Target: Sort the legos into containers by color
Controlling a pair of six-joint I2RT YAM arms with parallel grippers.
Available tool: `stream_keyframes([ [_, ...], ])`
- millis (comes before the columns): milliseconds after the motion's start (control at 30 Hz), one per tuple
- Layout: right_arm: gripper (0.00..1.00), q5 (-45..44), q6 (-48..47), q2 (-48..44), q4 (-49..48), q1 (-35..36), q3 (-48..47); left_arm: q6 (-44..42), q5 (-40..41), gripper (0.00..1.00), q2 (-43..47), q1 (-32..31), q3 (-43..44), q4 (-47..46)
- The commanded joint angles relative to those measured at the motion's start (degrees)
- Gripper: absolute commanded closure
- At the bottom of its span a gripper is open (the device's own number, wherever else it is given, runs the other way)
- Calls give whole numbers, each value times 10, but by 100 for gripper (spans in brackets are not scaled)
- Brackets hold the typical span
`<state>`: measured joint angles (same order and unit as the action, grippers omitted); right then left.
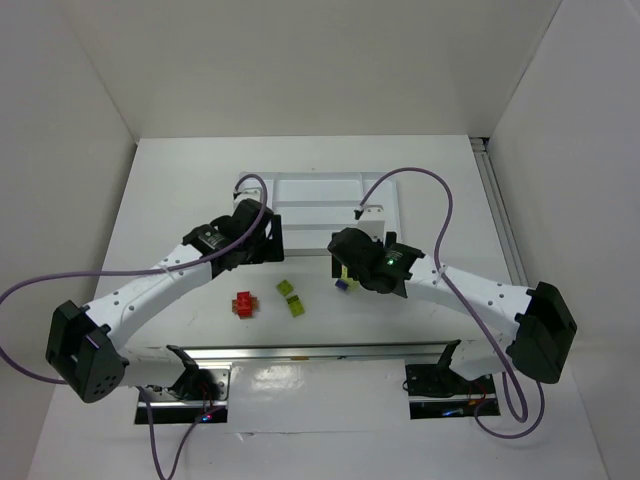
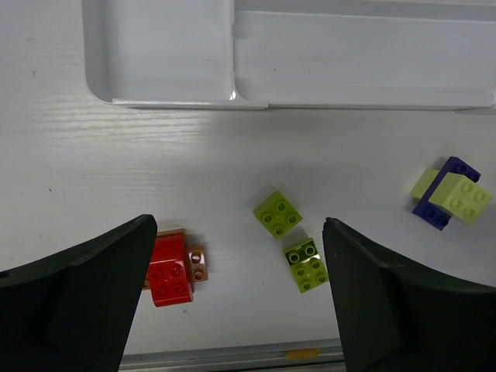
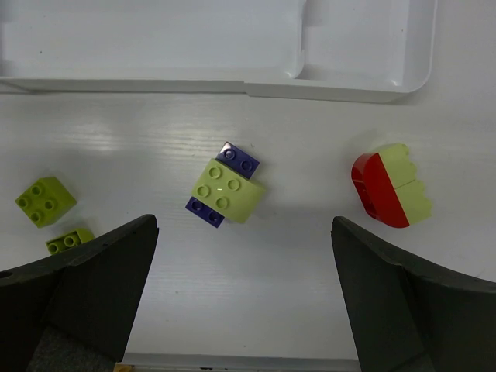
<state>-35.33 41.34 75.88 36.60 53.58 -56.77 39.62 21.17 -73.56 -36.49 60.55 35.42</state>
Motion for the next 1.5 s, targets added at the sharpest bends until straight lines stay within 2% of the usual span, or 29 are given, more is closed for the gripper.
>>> stream_keyframes([
  [0,0,-16,15,-20,1,-3,2,13,-3,0,-1,-2,11,10],
  [300,0,-9,-46,-43,-7,-3,7,13,-14,0,5,-2,17,4],
  [467,1,-9,-98,-63,-29,-3,40,1,-26,0,17,-2,17,-4],
  [567,5,39,-160,-70,-66,-3,53,-5,-26,0,25,-2,11,-4],
  [767,5,191,-280,-12,-110,-83,68,-10,-26,0,32,-2,11,-4],
  [867,12,237,-316,-12,-151,-96,75,-10,-26,0,32,-2,11,-4],
  [933,18,251,-337,9,-158,-96,69,-10,-21,0,32,-2,11,-4],
  [1033,18,264,-362,44,-152,-96,41,-10,-21,0,25,-2,11,-4],
  [1067,14,265,-362,52,-152,-96,35,-10,-21,0,19,-2,11,-4],
  [1233,14,291,-376,75,-159,-96,29,-10,-27,0,14,-2,11,-4],
  [1333,20,279,-376,75,-173,-102,43,-10,-27,0,14,-2,5,-4],
  [1467,24,297,-387,88,-183,-109,48,-10,-27,0,14,-2,5,-4],
])
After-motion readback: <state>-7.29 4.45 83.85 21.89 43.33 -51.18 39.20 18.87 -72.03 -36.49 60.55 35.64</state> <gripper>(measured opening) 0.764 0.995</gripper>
